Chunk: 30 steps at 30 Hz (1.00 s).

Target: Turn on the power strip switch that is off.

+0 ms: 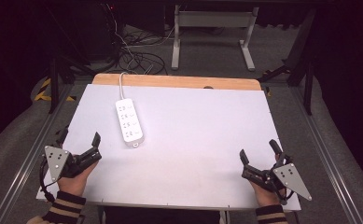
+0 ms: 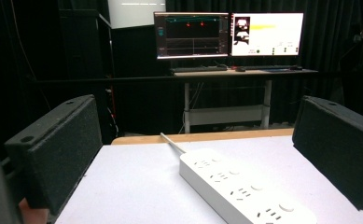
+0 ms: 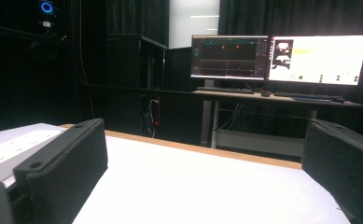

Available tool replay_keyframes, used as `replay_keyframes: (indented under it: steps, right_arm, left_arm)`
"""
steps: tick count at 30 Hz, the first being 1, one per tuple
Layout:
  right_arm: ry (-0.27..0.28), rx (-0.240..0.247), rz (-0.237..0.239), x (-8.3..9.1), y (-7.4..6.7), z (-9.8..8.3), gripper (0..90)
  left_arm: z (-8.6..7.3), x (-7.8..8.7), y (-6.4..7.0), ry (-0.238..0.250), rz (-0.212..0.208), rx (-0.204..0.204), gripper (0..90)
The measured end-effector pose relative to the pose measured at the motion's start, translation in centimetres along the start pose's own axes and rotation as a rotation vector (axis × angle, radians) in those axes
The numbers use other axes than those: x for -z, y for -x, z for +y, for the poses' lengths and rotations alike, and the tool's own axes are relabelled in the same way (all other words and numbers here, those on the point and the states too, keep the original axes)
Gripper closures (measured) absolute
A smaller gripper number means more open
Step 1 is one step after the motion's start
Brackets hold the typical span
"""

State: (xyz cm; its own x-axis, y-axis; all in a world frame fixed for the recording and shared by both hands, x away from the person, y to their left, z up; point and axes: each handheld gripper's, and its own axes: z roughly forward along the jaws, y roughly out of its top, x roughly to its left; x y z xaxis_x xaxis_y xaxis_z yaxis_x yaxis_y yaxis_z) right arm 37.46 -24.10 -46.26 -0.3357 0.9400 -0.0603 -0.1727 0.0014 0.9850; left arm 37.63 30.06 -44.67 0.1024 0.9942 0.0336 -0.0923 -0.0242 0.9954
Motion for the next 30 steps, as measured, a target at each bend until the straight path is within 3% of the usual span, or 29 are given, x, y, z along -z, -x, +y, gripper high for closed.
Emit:
replay_keyframes:
  steps: [5,8,9,16,18,19,22,27,30]
  right_arm:
    - [-0.006,0.006,0.011,-0.1,-0.1,-0.1,1.0]
    - [-0.01,0.007,0.009,-0.2,-0.1,-0.1,1.0]
    - [-0.007,0.015,0.015,-0.3,-0.1,-0.1,1.0]
    - [-0.01,0.006,0.012,-0.2,-0.1,-0.1,1.1]
    - [-0.008,0.007,0.013,-0.2,-0.1,-0.1,1.2]
    - [-0.009,0.01,0.013,-0.2,-0.1,-0.1,1.6]
    - [-0.006,0.003,0.016,-0.2,-0.1,0.0,2.0]
    - [-0.003,0.001,0.019,-0.1,-0.1,0.0,2.3]
    - [-0.003,0.001,0.019,-0.1,-0.1,0.0,2.3]
  left_arm:
    - [0.1,0.1,0.0,0.019,-0.007,-0.006,4.1]
    - [0.2,0.2,-0.1,0.017,-0.054,-0.009,5.3]
    - [0.2,0.2,-0.1,0.012,-0.058,-0.005,15.4]
    - [0.6,0.5,-0.1,-0.011,-0.08,0.009,53.7]
    - [0.7,0.5,-0.1,-0.022,-0.085,0.007,57.8]
    - [0.7,0.5,-0.1,-0.025,-0.094,0.015,71.4]
    - [0.9,0.6,-0.2,-0.039,-0.103,0.021,89.3]
    - [1.3,0.5,-0.1,-0.106,-0.135,0.069,90.0]
    - [1.5,0.3,-0.1,-0.131,-0.147,0.072,90.0]
